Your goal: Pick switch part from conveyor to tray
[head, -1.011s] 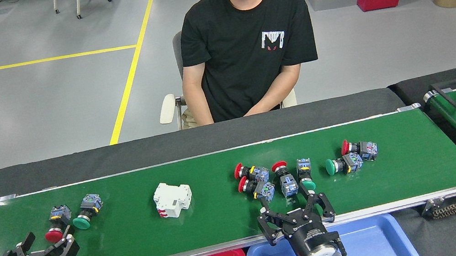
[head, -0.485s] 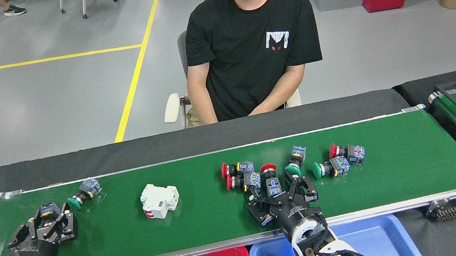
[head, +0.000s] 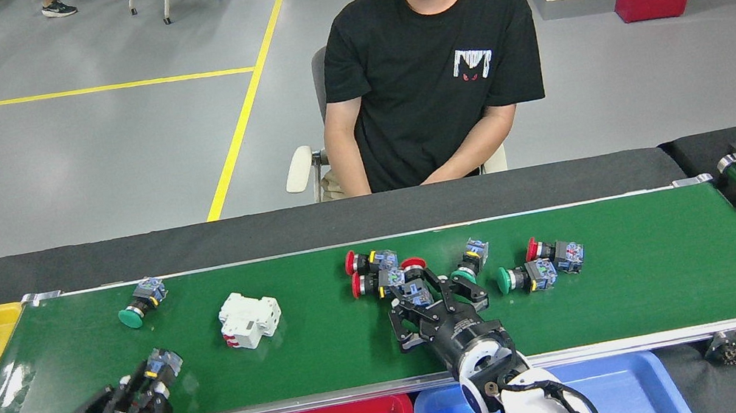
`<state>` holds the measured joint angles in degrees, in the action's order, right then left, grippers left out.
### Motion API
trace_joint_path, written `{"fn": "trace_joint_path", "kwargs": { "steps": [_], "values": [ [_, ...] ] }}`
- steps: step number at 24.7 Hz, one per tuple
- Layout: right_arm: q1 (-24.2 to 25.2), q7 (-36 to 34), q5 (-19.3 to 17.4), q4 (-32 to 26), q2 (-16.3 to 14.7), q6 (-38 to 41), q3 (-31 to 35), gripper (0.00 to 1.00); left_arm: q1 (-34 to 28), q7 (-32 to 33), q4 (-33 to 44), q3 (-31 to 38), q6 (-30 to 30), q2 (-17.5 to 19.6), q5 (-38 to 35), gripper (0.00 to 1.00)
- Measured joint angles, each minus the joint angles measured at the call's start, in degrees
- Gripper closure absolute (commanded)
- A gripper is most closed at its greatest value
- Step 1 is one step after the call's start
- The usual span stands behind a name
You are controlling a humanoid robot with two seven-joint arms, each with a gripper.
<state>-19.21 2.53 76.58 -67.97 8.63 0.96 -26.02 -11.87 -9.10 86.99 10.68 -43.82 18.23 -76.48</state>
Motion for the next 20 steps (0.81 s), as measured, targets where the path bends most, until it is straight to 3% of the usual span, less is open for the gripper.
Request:
{"fn": "trace_joint_path", "kwargs": {
  "steps": [1,3,5,6,7,8,10,16,20],
  "values": [
    [1.91,0.24,0.01,-2.79,-0.11,1.88,-0.03,0.98,-3.49,0.09,3.76,0.22,-0.33,-0.01,0.62,0.6],
    [5.03,1.38,0.1,-8.11,-0.16,5.35,-0.07,0.98,-8.79,0.39,8.85,0.41,-0.8,-0.23,1.02,0.0],
    [8.14,2.34,0.19,-13.16,-0.25,8.66,-0.84,0.98,-10.7,0.56,11.23,0.54,-0.92,-1.47,1.08,0.0],
    [9.86,2.74,0.21,-15.75,-0.51,10.83,-2.35,0.89,-10.74,0.56,11.72,0.53,-0.93,-2.61,1.09,0.0],
    [11.53,2.95,0.22,-17.89,-0.89,13.15,-4.27,0.51,-10.74,0.58,11.86,0.54,-0.95,-3.55,1.09,0.0],
    [13.41,3.04,0.29,-19.94,-1.38,15.41,-6.48,0.02,-10.74,0.6,11.87,0.54,-0.97,-4.04,1.09,0.0],
    [16.47,3.11,0.55,-22.56,-2.4,19.38,-9.79,0.0,-10.74,0.62,11.83,1.22,-0.98,-4.16,1.09,0.0],
    [17.48,3.41,0.12,-23.5,-3.18,25.06,-10.55,0.0,-10.47,0.64,10.14,12.49,0.27,-9.1,1.07,0.0],
    [20.83,3.32,-0.35,-26.63,-3.11,23.15,0.02,0.0,-10.1,0.64,6.72,17.29,2.63,-8.98,1.07,0.0]
  ]
}}
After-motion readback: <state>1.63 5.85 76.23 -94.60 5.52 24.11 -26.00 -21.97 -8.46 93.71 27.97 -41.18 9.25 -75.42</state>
